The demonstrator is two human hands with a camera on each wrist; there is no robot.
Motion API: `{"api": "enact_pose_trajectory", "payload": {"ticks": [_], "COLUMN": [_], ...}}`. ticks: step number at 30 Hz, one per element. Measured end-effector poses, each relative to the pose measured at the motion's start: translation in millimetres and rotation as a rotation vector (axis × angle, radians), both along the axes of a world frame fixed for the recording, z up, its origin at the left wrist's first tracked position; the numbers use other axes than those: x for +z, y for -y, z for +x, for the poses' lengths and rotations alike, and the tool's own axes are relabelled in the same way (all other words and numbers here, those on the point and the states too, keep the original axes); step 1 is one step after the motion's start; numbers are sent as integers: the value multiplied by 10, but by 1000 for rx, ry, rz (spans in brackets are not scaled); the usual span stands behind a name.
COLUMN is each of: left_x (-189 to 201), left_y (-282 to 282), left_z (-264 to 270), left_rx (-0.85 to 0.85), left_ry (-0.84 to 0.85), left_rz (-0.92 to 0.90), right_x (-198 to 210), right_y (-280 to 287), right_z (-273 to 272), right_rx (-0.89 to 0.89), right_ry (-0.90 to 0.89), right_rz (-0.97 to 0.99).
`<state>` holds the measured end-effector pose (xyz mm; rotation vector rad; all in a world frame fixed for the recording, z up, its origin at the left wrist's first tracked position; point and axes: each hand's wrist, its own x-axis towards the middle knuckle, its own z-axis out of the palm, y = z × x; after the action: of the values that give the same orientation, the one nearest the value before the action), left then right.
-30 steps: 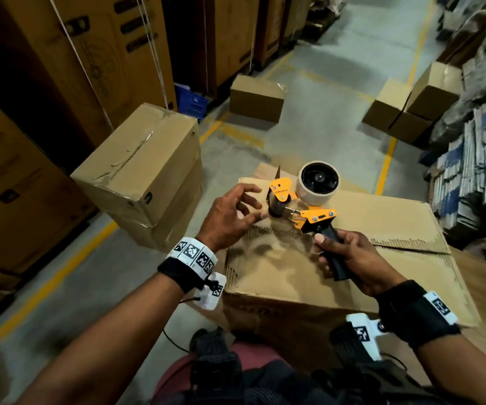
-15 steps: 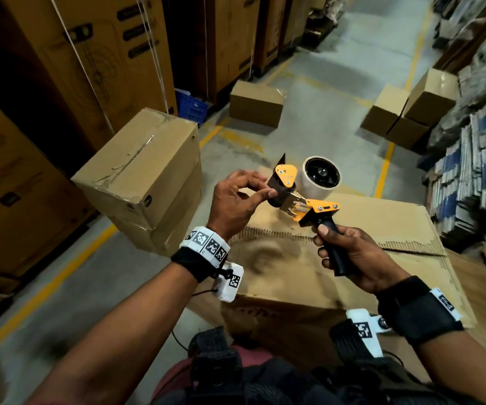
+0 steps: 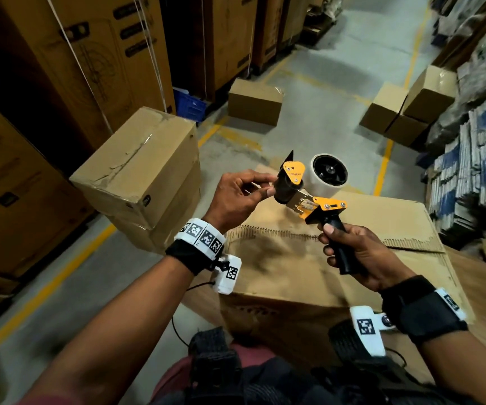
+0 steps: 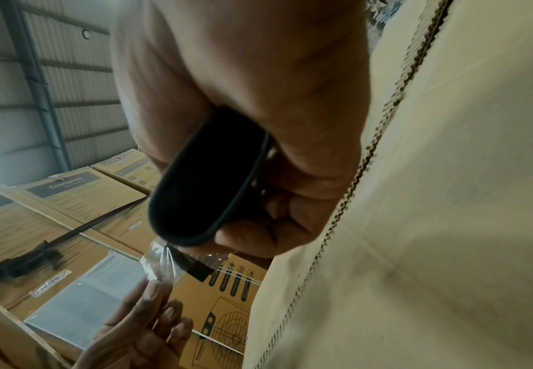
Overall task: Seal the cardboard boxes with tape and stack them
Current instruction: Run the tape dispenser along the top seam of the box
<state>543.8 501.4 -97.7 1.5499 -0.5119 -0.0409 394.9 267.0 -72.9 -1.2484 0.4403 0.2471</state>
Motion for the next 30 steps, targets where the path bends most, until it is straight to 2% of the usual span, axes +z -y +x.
{"api": "enact_pose_trajectory", "payload": {"ticks": [2, 7, 16, 21, 23, 26, 30], "left_x": [-9, -144, 9, -82, -95, -183, -347], "left_y": [-47, -229, -465, -722, -808, -883, -1044], "left_z": [-7, -93, -124, -48, -84, -40, 26], "left_rx": [-15, -5, 151, 227, 187, 134, -16], "left_ry": [24, -90, -30, -140, -130, -164, -48], "left_rz": [24, 15, 183, 60, 83, -6, -42], "right_x": [1, 22, 64, 86, 120, 140, 76], "right_y": [5, -29, -194, -107, -9, 43, 24], "right_z": [-16, -9, 116, 161, 148, 122, 121], "right_rx": [8, 14, 97, -6, 0, 98, 119], "right_ry": [7, 6, -127, -217, -181, -53, 86], "right_rz": [-16, -10, 62, 174, 118, -47, -136]}}
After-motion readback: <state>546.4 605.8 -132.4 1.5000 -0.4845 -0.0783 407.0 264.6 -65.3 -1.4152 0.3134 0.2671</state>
